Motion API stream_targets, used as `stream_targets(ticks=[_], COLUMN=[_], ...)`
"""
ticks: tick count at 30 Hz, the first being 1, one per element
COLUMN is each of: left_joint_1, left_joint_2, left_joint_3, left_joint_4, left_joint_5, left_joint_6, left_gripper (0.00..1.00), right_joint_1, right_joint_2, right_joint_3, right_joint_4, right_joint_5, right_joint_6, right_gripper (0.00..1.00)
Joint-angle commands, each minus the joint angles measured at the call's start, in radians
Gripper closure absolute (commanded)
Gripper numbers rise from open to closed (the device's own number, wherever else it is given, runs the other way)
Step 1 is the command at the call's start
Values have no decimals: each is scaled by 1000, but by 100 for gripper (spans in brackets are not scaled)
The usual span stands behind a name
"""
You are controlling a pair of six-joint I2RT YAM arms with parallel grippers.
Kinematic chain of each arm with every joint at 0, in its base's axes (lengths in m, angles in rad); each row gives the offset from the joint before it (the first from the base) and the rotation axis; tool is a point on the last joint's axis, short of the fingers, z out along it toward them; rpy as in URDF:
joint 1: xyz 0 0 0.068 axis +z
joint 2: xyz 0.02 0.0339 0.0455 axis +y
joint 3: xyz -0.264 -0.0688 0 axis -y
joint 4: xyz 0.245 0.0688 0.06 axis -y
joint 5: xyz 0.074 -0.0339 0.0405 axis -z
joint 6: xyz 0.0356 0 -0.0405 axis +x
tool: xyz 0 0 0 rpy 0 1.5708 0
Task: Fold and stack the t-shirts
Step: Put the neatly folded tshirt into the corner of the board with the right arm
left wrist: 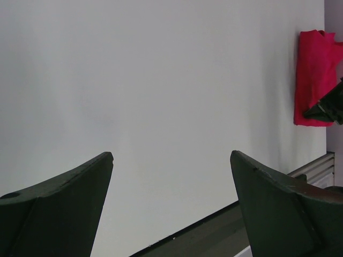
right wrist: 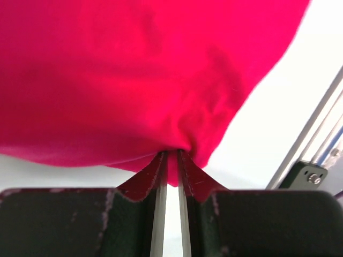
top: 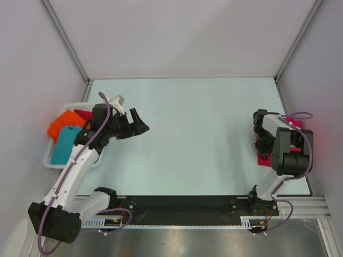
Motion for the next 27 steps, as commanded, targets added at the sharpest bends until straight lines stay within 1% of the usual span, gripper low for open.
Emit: stream_targets(ticks=[1,6,12,15,17,21,22,23,26,27], left_joint_1=[19,27,30,30,31,30,30,30,30,30], left_joint_2=[-27,-27,-22,-19,-16,-10,-11,-11,-11,-11], left_joint_3=[-12,-20,-22,-25,-25,-22,-20,-20,-20,-20], left_joint_4=[10,16,24,26,30,32,33,32,33,32], left_joint_5=[32,44,53,52,56,59,58,58,55,55], left_joint_6=[27,27,24,24,22,19,18,18,15,12], left_gripper=[4,4,4,4,4,4,4,3,4,4], right_joint_1=[-57,-104,-118,-106,-78,-19,-2,44,121,127], right_joint_2=[-58,-93,-78,-81,-89,-113,-121,-126,-141,-141], right_joint_3=[-19,-37,-50,-45,-37,28,68,88,157,167], right_joint_4=[-20,-16,-5,-5,-11,-80,-94,-109,-145,-145], right_joint_5=[76,92,102,96,96,128,143,154,174,171], right_joint_6=[-16,-34,-39,-36,-31,-5,-2,4,9,1], right_gripper=[82,83,83,83,83,83,84,84,83,82])
